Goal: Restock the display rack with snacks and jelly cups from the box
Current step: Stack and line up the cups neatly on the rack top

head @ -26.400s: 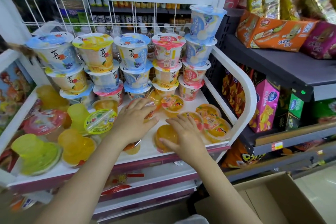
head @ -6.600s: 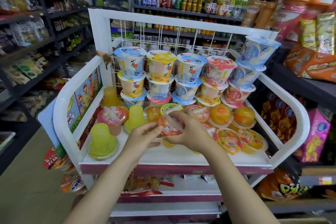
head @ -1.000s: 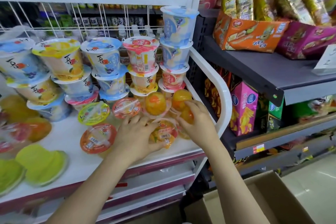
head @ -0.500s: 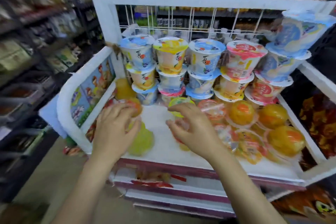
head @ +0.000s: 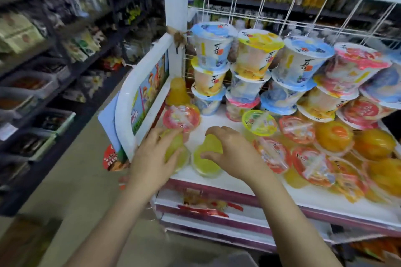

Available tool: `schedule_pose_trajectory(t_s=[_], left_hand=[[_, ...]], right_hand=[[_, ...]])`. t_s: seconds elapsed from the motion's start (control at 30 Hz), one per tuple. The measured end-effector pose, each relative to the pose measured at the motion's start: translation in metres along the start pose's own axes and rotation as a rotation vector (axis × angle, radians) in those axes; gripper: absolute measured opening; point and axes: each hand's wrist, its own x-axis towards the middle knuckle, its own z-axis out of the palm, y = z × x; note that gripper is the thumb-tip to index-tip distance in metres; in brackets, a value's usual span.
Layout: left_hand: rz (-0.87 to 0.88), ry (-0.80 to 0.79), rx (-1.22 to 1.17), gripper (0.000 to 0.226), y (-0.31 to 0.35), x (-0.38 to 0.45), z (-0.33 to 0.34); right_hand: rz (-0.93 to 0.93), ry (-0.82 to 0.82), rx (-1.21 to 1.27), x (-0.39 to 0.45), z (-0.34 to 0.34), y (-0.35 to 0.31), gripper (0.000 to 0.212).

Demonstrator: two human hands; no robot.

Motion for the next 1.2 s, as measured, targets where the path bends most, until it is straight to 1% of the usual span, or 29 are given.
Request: schedule_pose_trajectory(t_s=[0.1,0.2,0.3,0.33,0.4,0.47,0.53,0.57,0.63,0.73,0.77,0.83,0.9,0.97,1.03,1.13,1.2], left_hand=[[0.016,0.031,-0.021,0.047,0.002,0.0,0.001],[-0.024,-0.008,-0.082,0.052,0.008,0.003,0.006],[-0.048,-0.089,-0.159,0.053,0.018,0.007,0.013],[-0.035,-0.082,-0.162,0.052,0.023,0.009,0.013],[0.008,-0.002,-0.171,0.055,0.035,0.014,0.011],[-0.009,0.055,-0.275,0.055,0.049,0.022,0.007],[-0.079,0.011,-0.519,0.058,0.061,0.029,0.005],[-0.113,-0.015,-0.637,0.059,0.066,0.033,0.004],[-0.154,-0.023,-0.781,0.058,0.071,0.039,0.005],[-0.192,-0.021,-0.905,0.048,0.072,0.044,0.004],[-0.188,-0.019,-0.899,0.045,0.072,0.046,0.002],[-0.154,-0.019,-0.826,0.042,0.073,0.05,0.0],[-0.132,-0.004,-0.785,0.044,0.076,0.053,-0.002],[-0.105,0.03,-0.753,0.05,0.075,0.055,-0.001],[-0.063,0.038,-0.712,0.051,0.073,0.056,-0.001],[-0.028,-0.02,-0.697,0.051,0.073,0.057,-0.002],[-0.007,-0.051,-0.739,0.054,0.073,0.057,-0.003]], right_hand=[[0.058,0.234,0.062,-0.006,-0.005,0.009,0.055],[0.091,0.438,0.191,-0.01,-0.014,0.013,0.051],[0.098,0.581,0.329,-0.011,-0.022,0.011,0.038],[0.108,0.616,0.395,-0.011,-0.023,0.009,0.035],[0.121,0.661,0.572,-0.013,-0.023,0.008,0.034],[0.13,0.657,0.786,-0.016,-0.023,0.003,0.031],[0.128,0.62,0.963,-0.019,-0.021,-0.001,0.03],[0.114,0.601,1.007,-0.021,-0.02,-0.002,0.031],[0.05,0.564,0.958,-0.023,-0.021,-0.002,0.042],[-0.102,0.425,0.822,-0.025,-0.022,-0.002,0.074],[-0.134,0.374,0.787,-0.024,-0.021,-0.001,0.079],[-0.156,0.304,0.746,-0.023,-0.02,-0.003,0.077],[-0.149,0.271,0.775,-0.023,-0.022,-0.003,0.066],[-0.111,0.241,0.869,-0.023,-0.028,-0.003,0.051],[-0.069,0.253,0.921,-0.02,-0.032,-0.001,0.045],[-0.018,0.302,0.851,-0.014,-0.036,0.0,0.053],[0.0,0.321,0.858,-0.013,-0.038,0.002,0.055]])
